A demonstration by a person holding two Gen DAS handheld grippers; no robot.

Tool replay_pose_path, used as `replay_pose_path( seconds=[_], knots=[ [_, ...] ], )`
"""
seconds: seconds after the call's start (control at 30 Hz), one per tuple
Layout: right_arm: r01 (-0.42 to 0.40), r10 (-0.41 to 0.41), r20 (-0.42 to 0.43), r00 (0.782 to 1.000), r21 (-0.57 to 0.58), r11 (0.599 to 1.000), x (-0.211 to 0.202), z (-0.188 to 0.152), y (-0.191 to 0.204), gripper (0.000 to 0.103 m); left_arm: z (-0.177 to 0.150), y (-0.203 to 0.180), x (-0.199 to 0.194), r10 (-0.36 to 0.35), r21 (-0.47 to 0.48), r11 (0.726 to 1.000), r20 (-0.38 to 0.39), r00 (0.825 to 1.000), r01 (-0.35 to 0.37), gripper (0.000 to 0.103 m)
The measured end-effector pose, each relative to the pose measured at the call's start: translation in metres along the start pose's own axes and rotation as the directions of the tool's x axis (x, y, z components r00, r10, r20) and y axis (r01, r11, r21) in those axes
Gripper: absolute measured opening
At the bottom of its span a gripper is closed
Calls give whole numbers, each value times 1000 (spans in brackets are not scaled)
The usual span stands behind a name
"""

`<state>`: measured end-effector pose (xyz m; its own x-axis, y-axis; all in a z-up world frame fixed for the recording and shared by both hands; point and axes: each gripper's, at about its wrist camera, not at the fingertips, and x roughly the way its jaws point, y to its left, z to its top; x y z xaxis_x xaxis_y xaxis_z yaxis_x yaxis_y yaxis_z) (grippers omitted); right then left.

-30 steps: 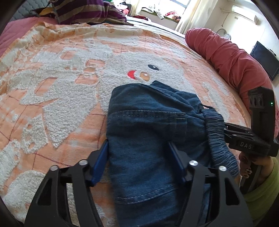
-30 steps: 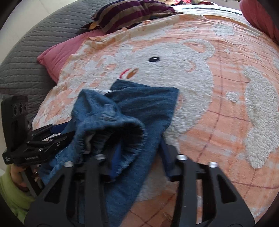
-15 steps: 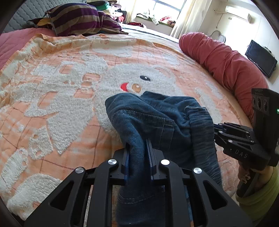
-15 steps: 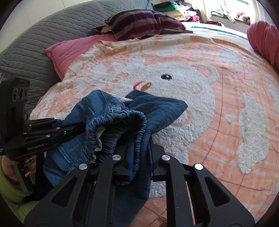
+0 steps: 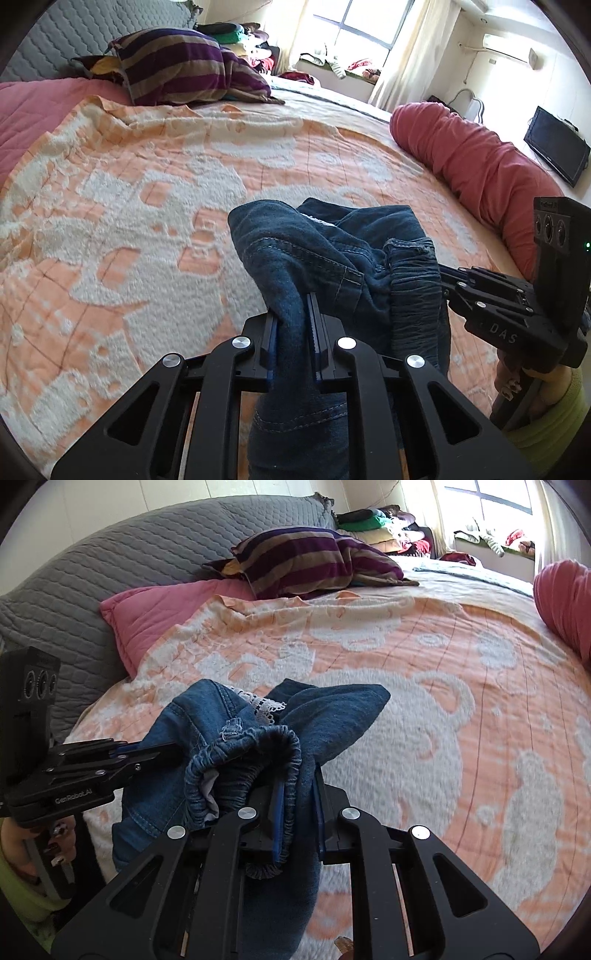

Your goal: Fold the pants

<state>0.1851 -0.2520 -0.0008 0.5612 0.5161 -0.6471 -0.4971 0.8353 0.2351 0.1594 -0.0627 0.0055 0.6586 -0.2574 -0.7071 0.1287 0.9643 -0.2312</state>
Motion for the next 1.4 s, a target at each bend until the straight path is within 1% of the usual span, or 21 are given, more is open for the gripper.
replay_pose_path(
  seconds=[0.2,0.27,0.43,0.53,0.63,0.77,0.87,0.9,1.1,1.33,1.4],
  knots=[
    [30,-30,-11,999,-10,1000,14,7,-5,7,7,7,14,13,0,1000,-3,1000,-13,13],
    [42,-42,-24,999,-10,999,20,5,-7,7,5,10,20,10,-8,1000,-10,1000,-10,13],
    [73,-72,-66,995,10,997,36,-4,-16,8,-3,18,35,31,-20,999,-45,999,-32,14],
    [111,-109,-91,990,9,994,41,-9,-20,12,-7,21,39,44,-24,999,-54,998,-45,18],
    [138,-136,-112,984,2,990,45,-12,-22,16,-10,21,41,66,-9,998,-60,996,-66,22],
    [170,-165,-141,976,23,985,49,-17,-31,27,-13,23,47,78,-12,997,-85,993,-79,29],
    [184,-174,-167,971,48,982,53,-21,-38,33,-18,25,52,83,-18,996,-99,992,-85,32],
    [190,-177,-172,969,59,980,55,-22,-40,33,-19,25,53,85,-19,996,-101,991,-87,32],
    [193,-179,-168,969,73,978,51,-24,-38,36,-23,28,53,95,-27,995,-101,990,-98,39],
    [202,-186,-160,969,90,975,42,-26,-39,51,-24,29,49,93,-43,994,-101,990,-98,43],
    [206,-191,-154,969,91,974,38,-27,-39,54,-24,30,48,96,-44,994,-101,990,-101,47]
  ],
)
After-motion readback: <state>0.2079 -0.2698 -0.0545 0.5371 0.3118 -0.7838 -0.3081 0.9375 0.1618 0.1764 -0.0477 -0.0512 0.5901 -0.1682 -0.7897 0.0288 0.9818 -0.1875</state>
